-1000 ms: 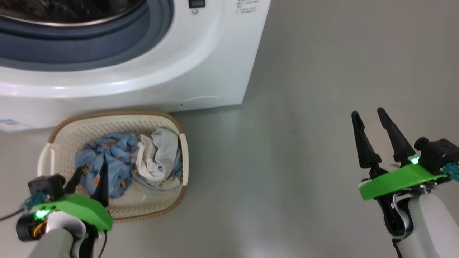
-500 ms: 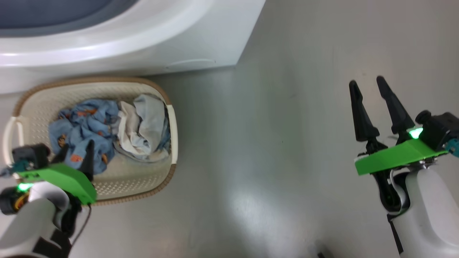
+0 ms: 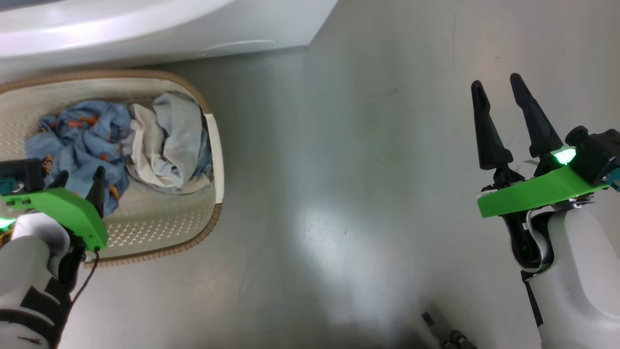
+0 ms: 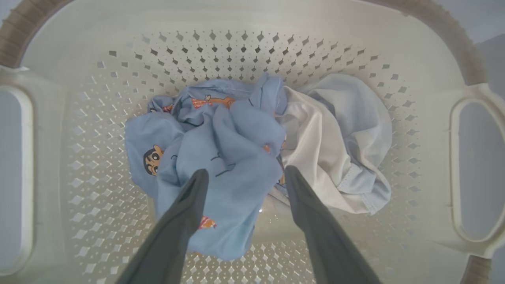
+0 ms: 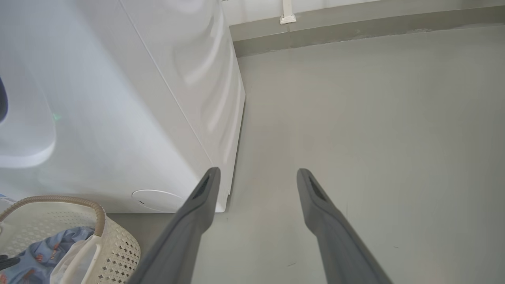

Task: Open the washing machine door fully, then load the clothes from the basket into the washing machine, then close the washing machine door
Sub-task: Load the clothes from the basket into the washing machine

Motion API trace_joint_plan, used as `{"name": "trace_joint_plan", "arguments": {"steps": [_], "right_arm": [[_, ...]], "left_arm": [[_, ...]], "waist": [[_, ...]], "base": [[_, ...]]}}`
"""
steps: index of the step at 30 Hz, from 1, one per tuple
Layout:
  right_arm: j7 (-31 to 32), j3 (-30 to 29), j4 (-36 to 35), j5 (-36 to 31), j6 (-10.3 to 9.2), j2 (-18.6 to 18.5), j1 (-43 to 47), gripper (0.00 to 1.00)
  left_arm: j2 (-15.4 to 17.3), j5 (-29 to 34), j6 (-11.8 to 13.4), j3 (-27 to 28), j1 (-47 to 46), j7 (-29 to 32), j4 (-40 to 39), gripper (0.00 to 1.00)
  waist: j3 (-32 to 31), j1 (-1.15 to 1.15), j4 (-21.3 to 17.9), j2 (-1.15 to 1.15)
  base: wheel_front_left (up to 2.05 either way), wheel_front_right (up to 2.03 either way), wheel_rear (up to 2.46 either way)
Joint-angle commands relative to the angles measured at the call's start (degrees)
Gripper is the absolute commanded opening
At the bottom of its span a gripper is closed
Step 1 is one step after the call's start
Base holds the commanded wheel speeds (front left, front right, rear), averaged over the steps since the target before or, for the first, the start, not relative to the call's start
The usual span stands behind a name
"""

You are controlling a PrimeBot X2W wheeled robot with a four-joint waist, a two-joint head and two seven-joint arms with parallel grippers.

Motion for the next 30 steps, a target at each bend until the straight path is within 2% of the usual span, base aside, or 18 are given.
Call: {"name": "trace_joint_plan", "arguments": {"steps": [1,9,23,24,25,26,27,30], "right_arm": [[-0.67,1.43,-1.34,-0.63,0.10,0.10,0.96,1.00],[-0.67,2.76,-1.62,-0.77,0.10,-0.04,-0.41,1.00],[-0.67,4.54,-2.71,-1.05,0.10,-0.09,-1.43,1.00],[-0.67,4.60,-2.74,-1.06,0.10,-0.10,-1.45,1.00],[-0.67,4.65,-2.75,-1.05,0.10,-0.13,-1.48,1.00],[-0.67,4.70,-2.76,-1.04,0.10,-0.17,-1.51,1.00],[-0.67,4.74,-2.75,-1.05,0.10,-0.21,-1.52,1.00],[-0.67,4.69,-2.67,-1.09,0.10,-0.34,-1.42,1.00]], "left_arm": [[3.27,-0.42,-0.09,0.64,0.05,0.20,0.43,1.00],[4.97,-1.12,-0.09,-3.14,-3.01,2.11,2.57,1.00],[5.18,-3.30,-0.09,-7.29,-5.93,5.02,4.02,1.00],[5.12,-3.69,-0.09,-7.44,-5.95,5.32,3.95,0.75],[5.10,-4.05,-0.09,-7.60,-5.99,5.58,3.91,0.33],[5.08,-4.36,-0.09,-7.80,-6.00,5.82,3.88,0.03],[5.01,-4.76,-0.09,-7.98,-5.92,6.07,3.75,0.00],[4.94,-5.87,-0.09,-8.49,-5.48,6.11,3.37,0.00]], "waist": [[0.80,0.00,-0.32,0.00],[2.94,0.00,-1.09,0.00],[4.86,0.00,-1.92,0.00],[4.87,0.00,-1.95,0.00],[4.86,0.00,-1.97,0.00],[4.82,0.00,-1.99,0.00],[4.72,0.00,-2.00,0.00],[4.07,0.00,-1.96,0.00]], "base": [[0.00,0.00,0.00],[0.00,0.00,0.00],[0.00,0.00,0.00],[0.00,0.00,0.00],[0.00,0.00,0.00],[0.00,0.00,0.00],[0.00,0.00,0.00],[0.00,0.00,0.00]]}}
